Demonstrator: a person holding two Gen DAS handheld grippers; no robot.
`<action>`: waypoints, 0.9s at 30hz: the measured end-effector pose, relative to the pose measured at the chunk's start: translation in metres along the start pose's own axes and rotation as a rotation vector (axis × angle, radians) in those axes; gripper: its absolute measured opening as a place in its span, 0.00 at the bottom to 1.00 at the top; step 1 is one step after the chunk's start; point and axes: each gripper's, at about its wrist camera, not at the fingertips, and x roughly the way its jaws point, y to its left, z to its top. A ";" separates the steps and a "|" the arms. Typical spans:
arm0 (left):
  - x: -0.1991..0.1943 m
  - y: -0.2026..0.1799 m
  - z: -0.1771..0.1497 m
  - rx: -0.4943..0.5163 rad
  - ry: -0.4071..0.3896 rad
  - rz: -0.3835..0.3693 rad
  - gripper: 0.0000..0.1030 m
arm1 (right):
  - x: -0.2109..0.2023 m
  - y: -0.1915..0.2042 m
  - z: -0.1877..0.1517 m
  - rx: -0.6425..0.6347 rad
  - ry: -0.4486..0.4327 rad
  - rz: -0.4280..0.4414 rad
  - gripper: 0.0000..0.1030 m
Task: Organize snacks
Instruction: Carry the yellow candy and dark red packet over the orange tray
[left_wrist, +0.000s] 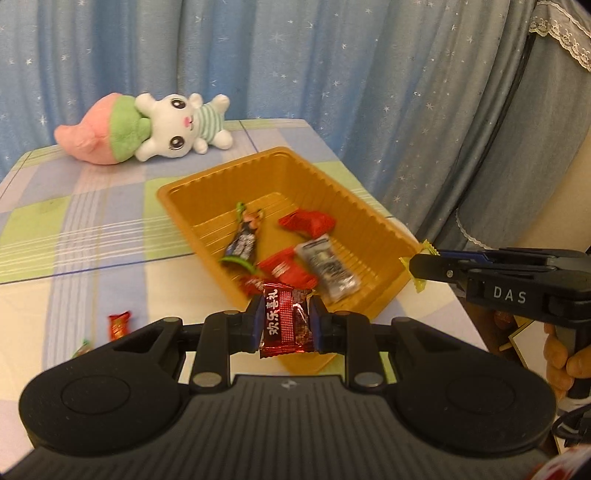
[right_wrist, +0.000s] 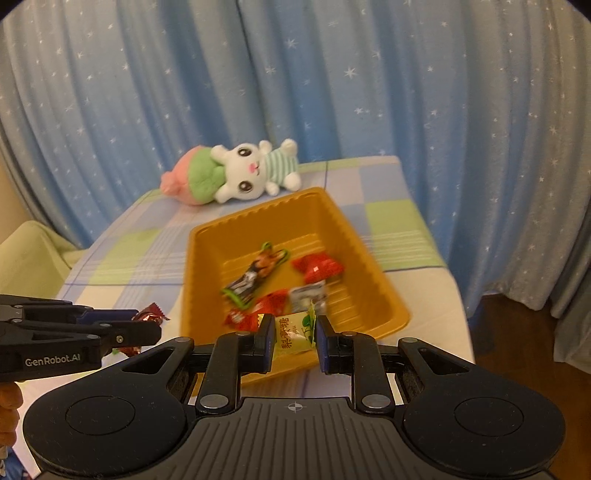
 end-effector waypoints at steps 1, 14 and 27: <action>0.005 -0.003 0.003 0.003 0.001 0.002 0.22 | 0.001 -0.004 0.002 0.001 -0.002 -0.001 0.23; 0.050 -0.023 0.021 -0.001 0.046 0.007 0.22 | 0.025 -0.035 0.019 0.008 0.020 0.009 0.23; 0.078 -0.028 0.030 -0.008 0.084 0.012 0.22 | 0.049 -0.048 0.027 0.010 0.048 0.021 0.23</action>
